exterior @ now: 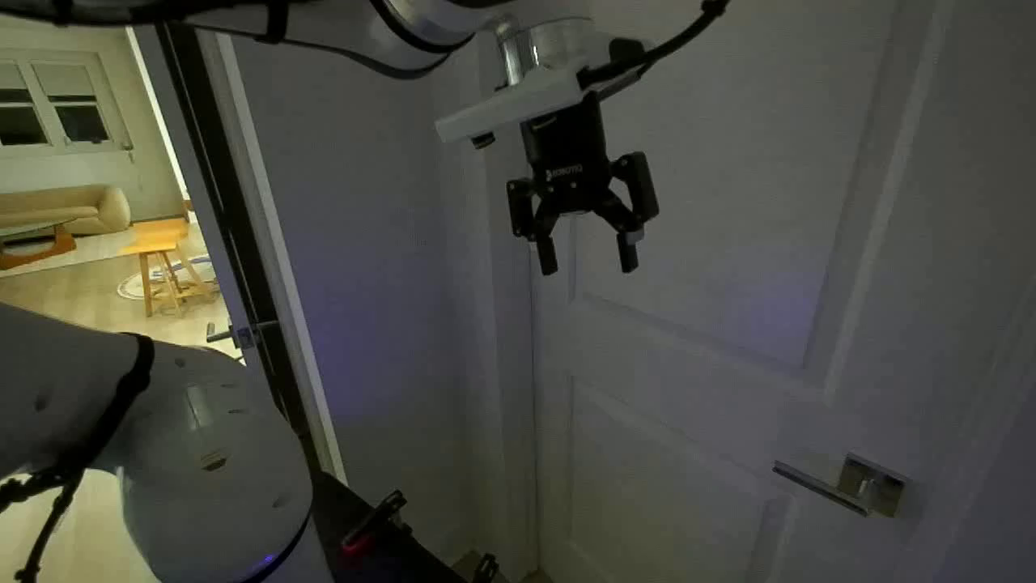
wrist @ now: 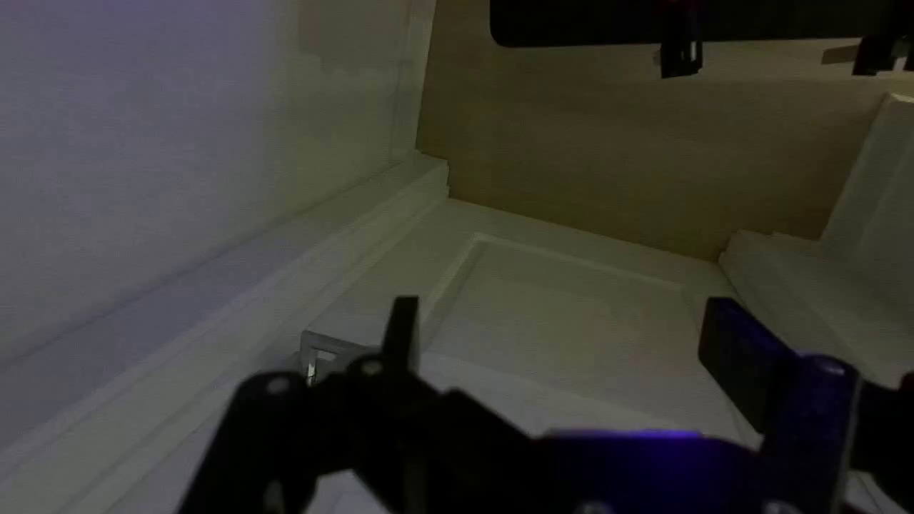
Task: Turn on the light
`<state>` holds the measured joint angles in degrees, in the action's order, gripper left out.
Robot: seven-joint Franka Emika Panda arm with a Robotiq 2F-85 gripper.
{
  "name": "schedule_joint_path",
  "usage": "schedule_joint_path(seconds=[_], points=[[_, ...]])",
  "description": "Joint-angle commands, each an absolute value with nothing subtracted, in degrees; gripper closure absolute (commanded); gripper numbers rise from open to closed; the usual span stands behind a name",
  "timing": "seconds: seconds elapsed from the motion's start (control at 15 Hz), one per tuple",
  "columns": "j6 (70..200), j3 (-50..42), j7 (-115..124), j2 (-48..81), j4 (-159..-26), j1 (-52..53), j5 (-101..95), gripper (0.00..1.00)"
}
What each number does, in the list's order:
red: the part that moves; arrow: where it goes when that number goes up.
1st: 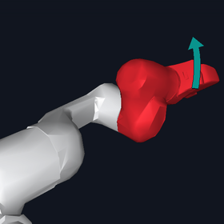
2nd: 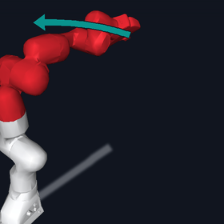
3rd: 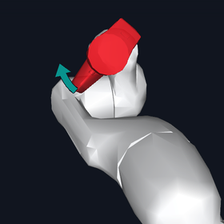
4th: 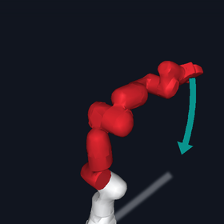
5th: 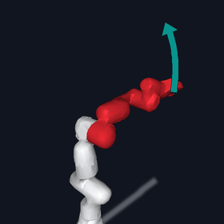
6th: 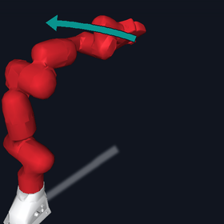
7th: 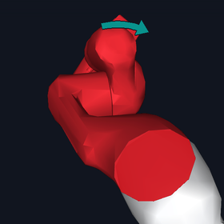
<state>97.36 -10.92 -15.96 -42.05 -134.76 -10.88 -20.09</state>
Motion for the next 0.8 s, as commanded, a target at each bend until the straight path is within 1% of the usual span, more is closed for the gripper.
schedule_joint_path(seconds=[0.0,0.33,0.73], points=[[97.0,-11.6,-15.5,-42.1,-134.5,-9.8,-20.6,0.0],[97.2,-11.8,-15.3,-41.8,-134.4,-9.5,-19.9,0.0],[97.5,-16.2,-17.6,-40.3,-134.4,-4.0,-4.4,0.0]])
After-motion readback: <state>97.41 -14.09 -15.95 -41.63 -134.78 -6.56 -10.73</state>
